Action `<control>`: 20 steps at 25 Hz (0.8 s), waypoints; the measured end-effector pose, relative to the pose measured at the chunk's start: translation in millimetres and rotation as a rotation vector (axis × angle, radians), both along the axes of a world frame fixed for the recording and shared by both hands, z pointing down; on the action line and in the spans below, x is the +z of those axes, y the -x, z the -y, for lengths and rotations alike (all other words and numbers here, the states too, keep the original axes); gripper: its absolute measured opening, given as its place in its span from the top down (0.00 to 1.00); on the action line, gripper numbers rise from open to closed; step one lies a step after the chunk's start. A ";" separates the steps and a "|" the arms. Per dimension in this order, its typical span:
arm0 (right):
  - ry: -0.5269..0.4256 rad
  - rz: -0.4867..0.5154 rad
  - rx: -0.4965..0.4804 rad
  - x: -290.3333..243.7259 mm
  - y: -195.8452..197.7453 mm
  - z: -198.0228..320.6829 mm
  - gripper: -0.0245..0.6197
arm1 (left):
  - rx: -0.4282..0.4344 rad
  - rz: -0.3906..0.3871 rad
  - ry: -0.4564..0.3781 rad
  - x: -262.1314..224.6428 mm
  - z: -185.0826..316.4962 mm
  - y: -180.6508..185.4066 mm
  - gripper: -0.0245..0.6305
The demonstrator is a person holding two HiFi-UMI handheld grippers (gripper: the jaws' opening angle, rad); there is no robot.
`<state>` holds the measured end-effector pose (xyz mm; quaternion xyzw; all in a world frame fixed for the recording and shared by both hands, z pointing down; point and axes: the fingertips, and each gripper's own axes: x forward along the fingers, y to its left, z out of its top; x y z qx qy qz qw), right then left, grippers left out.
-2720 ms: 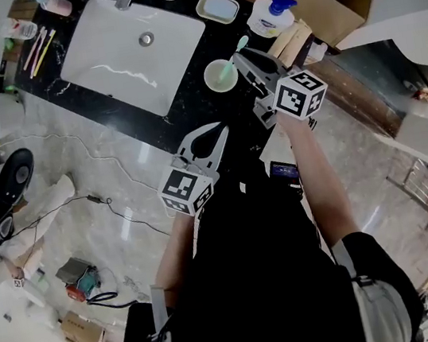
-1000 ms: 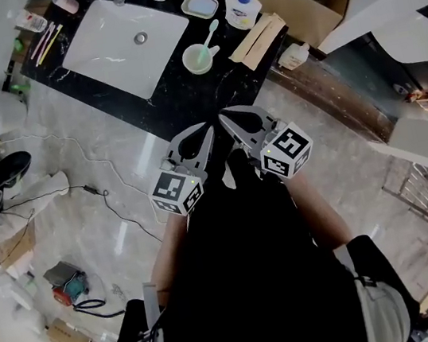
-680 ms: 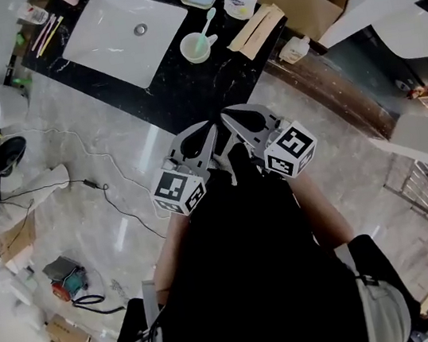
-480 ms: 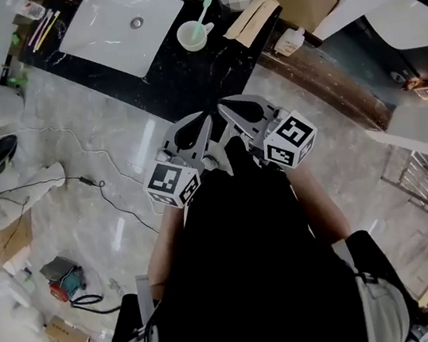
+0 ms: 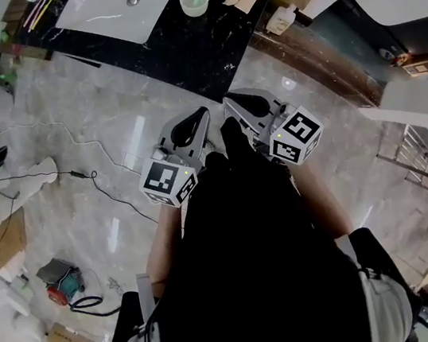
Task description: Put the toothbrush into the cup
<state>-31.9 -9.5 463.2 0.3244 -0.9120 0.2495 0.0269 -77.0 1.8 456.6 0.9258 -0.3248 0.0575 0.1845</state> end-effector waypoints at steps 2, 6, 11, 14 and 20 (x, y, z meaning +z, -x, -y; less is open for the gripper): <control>-0.007 -0.019 -0.003 2.4 5.2 -15.8 0.94 | 0.009 -0.006 0.005 2.5 -12.1 4.8 0.95; -0.006 -0.009 -0.011 -4.0 12.0 -38.5 0.94 | 0.021 -0.010 -0.007 -0.4 -28.3 6.9 0.95; -0.044 -0.017 -0.018 -17.8 12.4 -45.3 0.94 | 0.010 -0.014 -0.033 -14.6 -33.7 2.8 0.95; -0.065 -0.031 -0.026 -26.0 7.2 -46.4 0.94 | 0.006 -0.016 -0.039 -23.1 -34.4 -6.2 0.95; -0.091 -0.032 -0.032 -33.9 -5.7 -50.1 0.94 | 0.001 -0.021 -0.054 -32.1 -38.5 -25.4 0.95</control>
